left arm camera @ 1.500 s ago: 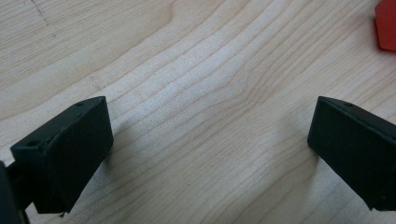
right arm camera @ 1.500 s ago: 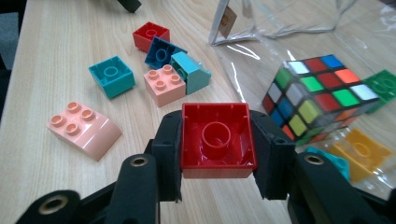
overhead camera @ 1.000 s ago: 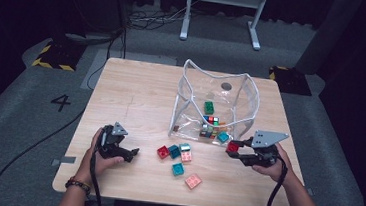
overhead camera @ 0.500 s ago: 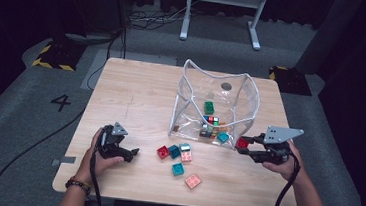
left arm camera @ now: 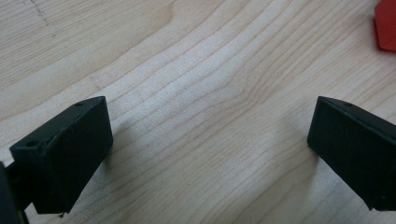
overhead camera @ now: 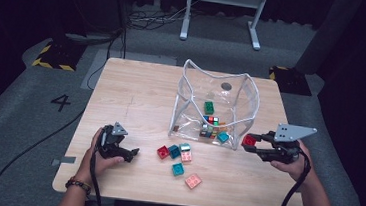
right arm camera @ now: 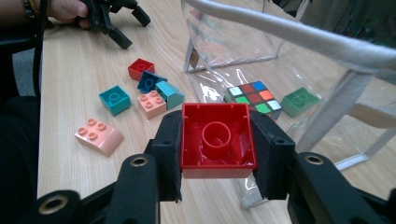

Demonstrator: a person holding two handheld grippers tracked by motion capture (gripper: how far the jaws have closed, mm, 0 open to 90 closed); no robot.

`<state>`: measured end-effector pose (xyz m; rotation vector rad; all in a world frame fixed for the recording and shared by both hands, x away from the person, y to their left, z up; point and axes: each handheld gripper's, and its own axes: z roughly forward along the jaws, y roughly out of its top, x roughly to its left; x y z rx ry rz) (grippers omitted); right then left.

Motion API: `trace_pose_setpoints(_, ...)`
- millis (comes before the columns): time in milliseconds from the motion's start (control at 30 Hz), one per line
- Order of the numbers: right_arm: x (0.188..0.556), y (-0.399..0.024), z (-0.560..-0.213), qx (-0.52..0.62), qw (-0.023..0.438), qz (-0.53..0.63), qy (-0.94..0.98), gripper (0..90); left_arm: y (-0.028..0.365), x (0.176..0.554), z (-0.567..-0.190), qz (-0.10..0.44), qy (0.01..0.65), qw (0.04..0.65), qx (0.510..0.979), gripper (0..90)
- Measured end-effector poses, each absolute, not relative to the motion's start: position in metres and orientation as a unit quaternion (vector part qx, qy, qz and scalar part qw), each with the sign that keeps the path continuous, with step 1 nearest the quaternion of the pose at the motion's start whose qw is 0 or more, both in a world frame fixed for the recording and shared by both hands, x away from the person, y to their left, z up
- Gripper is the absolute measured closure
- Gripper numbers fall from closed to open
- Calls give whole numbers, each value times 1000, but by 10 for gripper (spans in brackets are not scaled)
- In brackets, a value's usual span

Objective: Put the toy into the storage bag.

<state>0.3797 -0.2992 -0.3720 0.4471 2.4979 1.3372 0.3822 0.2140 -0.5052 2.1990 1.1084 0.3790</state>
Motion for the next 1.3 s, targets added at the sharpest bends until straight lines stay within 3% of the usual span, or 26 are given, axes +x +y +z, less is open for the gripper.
trace_pose_setpoints(767,381,-305,-311,146,175,470,853,593,214,382,-505,144,422,319,836,3)
trace_pose_setpoints(1300,415,-290,-283,155,188,472,847,593,214,382,-505,144,421,319,836,3)
